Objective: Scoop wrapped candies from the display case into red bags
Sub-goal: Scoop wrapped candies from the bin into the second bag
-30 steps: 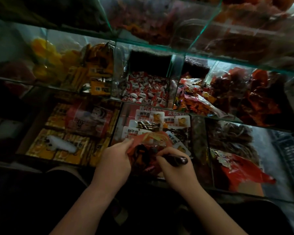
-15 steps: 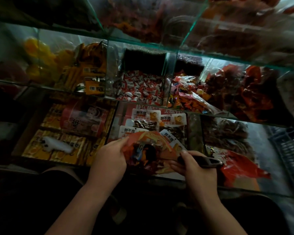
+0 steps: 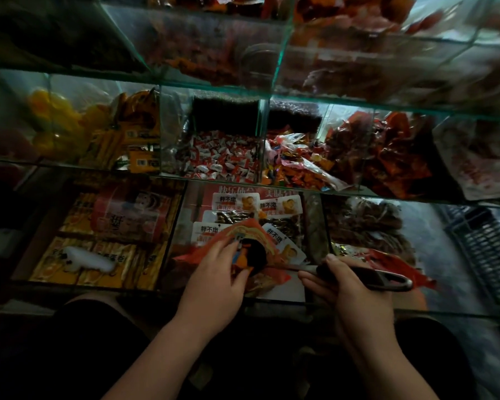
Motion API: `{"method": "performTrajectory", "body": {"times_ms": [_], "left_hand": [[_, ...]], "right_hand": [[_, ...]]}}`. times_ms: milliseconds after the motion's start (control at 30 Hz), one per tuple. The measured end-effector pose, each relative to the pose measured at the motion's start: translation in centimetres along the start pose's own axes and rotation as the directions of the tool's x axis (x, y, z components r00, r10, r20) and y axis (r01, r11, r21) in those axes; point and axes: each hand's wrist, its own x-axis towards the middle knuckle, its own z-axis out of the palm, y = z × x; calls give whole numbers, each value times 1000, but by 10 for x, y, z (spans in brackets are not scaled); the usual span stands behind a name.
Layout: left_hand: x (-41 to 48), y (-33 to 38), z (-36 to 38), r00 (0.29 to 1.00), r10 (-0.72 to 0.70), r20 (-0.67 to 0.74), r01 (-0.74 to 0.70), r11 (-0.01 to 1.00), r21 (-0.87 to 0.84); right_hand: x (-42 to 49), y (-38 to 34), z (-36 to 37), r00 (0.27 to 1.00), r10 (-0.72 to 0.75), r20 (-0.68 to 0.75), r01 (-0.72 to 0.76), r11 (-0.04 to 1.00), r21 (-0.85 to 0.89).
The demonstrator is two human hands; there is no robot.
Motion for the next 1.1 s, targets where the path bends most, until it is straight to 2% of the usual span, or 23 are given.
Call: {"method": "performTrajectory", "body": {"times_ms": [100,267,467,567,700,867,1000,1100], "left_hand": [[10,-2,7,996,-20,92,12,997,80],[27,1,12,996,6,91,-16,995,102],[14,4,24,997,76,-34,-73,993,88],[12,11,22,990,72,-125,-68,997,31],[23,25,10,976,104,-190,-98,994,42],[51,45,-4,950,176,-258,-167,984,59],[91,74,-7,919,284,-275,-282,958,47],[130,96,-5,935,292,-204,-317,943,-104]], "right_hand": [[-7,-8,-8,1000,-18,14,18,1000,11],[-22,-21,-20,998,-53,41,52,998,29],[-39,-45,-26,992,-15,123,6,997,71],[-44,-54,-22,981,-42,188,26,996,84],[-43,-62,-11,967,-88,241,60,991,121],[-34,-72,-6,964,-153,216,115,977,181],[-18,-89,-2,977,-184,112,146,949,279],[2,-104,0,978,-203,44,173,914,366]]}}
